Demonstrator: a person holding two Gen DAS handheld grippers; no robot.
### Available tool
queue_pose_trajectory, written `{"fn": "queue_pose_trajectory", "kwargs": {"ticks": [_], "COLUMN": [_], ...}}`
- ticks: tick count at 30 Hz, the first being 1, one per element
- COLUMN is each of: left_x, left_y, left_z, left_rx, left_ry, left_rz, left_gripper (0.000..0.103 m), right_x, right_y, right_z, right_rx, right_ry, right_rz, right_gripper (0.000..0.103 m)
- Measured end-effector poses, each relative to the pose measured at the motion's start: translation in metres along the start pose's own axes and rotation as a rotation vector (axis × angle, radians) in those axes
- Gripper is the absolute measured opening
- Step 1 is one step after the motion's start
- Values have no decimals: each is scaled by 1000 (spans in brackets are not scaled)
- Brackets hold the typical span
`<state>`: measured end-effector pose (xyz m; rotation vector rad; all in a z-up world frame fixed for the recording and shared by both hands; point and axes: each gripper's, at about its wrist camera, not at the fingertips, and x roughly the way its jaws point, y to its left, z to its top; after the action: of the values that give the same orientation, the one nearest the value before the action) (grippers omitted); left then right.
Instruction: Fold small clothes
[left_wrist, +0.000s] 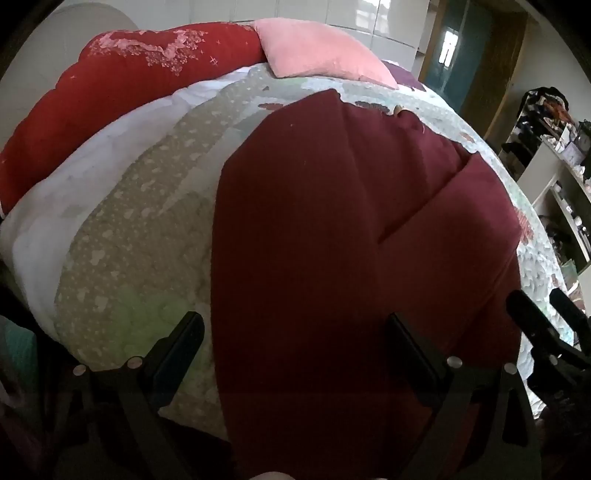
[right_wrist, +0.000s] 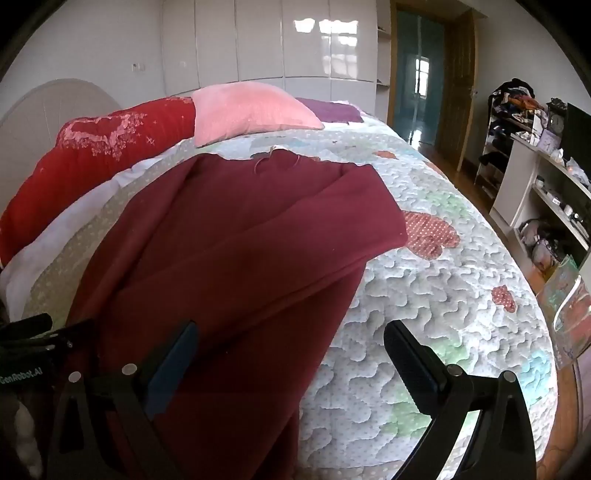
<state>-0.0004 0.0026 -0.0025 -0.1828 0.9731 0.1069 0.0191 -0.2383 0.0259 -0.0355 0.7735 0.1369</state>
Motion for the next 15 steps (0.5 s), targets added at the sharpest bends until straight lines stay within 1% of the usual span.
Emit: {"fn": "queue_pose_trajectory", "kwargs": {"ticks": [5,7,10,13,15], "left_x": [13,15,23,24,25], "left_y": [-9,-5,0,3,2], "left_z": [-7,-9,-8,-10,-12], "left_rx": [23,24,-7,-31,-26], "left_ry": [13,31,63,65,70], "left_rz": [32,23,6,-9,-8], "left_gripper": [98,98,98,98,99], "right_x": [1,1,0,2,2], "right_y": [0,0,1,-3,-1], "right_z": [-1,-1,0,-2,-1], "right_rx": [-4,-1,1,7,3], "right_ry": [-1,-1,2,4,5], "right_rz": [-6,-5,-2,-1,-3], "right_gripper": [102,102,102,102,102]}}
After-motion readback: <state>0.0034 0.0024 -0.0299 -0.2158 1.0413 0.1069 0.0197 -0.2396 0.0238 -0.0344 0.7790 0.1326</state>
